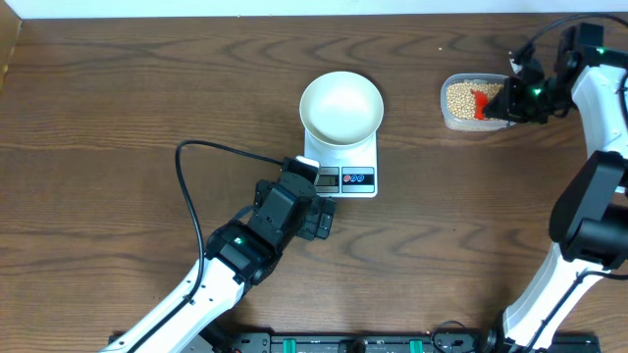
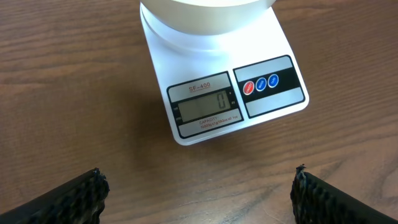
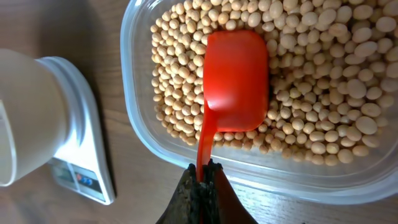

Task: Scoop item into bowl and weigh 50g on scale
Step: 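Lower the scoop with the right gripper into the soybeans, then drag the scoop through the soybeans with the right gripper to fill it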

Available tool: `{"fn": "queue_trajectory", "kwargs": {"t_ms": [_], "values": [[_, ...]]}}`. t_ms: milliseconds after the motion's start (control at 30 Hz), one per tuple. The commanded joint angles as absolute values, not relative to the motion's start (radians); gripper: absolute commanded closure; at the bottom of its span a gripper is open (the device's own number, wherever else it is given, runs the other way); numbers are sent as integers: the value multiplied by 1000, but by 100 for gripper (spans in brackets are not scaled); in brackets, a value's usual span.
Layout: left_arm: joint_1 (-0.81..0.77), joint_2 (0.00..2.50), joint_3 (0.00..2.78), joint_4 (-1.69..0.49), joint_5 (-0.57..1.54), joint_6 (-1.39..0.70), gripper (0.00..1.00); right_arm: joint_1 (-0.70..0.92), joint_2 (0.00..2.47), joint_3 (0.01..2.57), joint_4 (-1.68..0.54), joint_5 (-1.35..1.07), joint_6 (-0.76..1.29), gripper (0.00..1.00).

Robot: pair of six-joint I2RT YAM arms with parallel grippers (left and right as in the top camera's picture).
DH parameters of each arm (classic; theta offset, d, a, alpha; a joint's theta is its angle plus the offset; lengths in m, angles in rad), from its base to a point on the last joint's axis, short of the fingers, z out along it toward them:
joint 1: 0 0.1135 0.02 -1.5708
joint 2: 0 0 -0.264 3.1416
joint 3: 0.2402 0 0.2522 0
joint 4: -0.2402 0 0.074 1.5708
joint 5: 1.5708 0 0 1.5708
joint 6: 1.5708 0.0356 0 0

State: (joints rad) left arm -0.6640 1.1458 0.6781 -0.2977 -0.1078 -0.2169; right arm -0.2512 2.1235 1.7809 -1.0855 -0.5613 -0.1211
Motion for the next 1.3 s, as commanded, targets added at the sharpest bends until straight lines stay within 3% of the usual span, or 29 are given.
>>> {"fn": "queue_trajectory", "kwargs": {"t_ms": [0,533,933,1267], "values": [[-664,1150,676,-297,-117,-223,4,-271,2160,1777,-1110,-668,-148,99],[-664,1150,676,-297,-117,-223,4,-357,2302,1773,-1107,-929,-144,99],[-664,1150,676,-297,-117,-223,4,-380,2321,1773,-1103,-989,-145,99],[-664,1150,676,-297,-117,-223,4,-465,2317,1773,-1185,-1122,-287,99]]}}
